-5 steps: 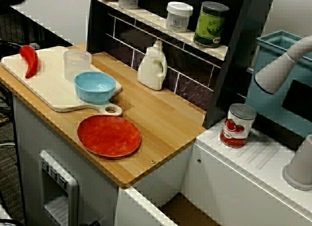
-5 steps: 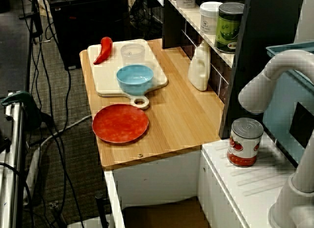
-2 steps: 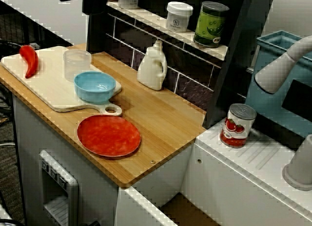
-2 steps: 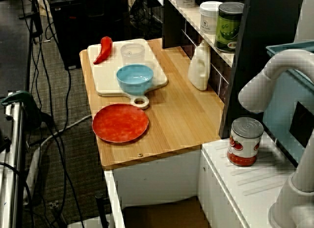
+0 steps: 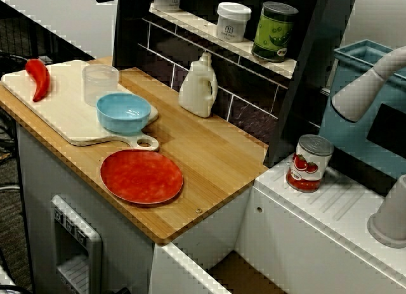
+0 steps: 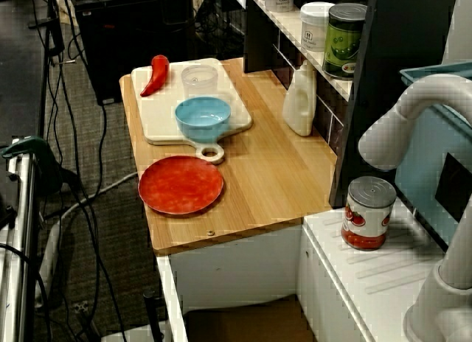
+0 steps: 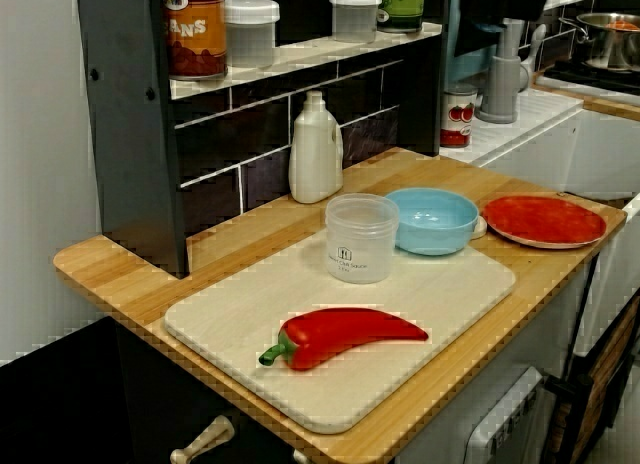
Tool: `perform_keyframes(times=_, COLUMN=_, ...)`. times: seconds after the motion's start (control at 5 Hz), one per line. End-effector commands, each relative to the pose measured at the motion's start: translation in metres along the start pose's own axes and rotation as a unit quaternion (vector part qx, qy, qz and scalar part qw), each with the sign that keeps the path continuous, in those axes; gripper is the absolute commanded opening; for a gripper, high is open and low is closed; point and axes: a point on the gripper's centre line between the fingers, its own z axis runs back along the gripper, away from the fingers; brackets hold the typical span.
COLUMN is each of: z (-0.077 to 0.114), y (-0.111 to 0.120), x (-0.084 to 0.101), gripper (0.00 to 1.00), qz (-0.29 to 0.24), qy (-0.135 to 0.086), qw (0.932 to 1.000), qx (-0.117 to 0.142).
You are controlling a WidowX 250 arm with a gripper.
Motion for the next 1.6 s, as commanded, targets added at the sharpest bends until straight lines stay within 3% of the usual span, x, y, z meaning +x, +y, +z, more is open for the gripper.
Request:
perform_keyframes(times=0.0, z=-0.014, y=0.008, x=0.005, gripper=1.0, qz=-0.012, qy=-0.037, qw=0.9988, qx=0.031)
perform_keyframes(times=0.2, z=-0.026, y=-0.009, x=0.001, gripper=1.0, qz=-0.013, qy=-0.041, qw=0.9981, qx=0.044)
perform_keyframes(times=0.4, z=-0.043, y=-0.014, x=0.001, gripper=1.0, qz=0.001, qy=-0.026, qw=0.999, qx=0.036)
perform_keyframes(times=0.6, z=-0.048, y=-0.015, x=0.003, gripper=1.0, qz=0.0, qy=-0.026, qw=0.9994, qx=0.022)
perform_keyframes(times=0.8, z=-0.046, y=-0.013, x=0.007, gripper=1.0, qz=-0.001, qy=0.002, qw=0.9996, qx=0.028)
perform_keyframes(times=1.4, z=-0.046, y=-0.013, x=0.007, gripper=1.0, qz=-0.001, qy=0.002, qw=0.9996, qx=0.028)
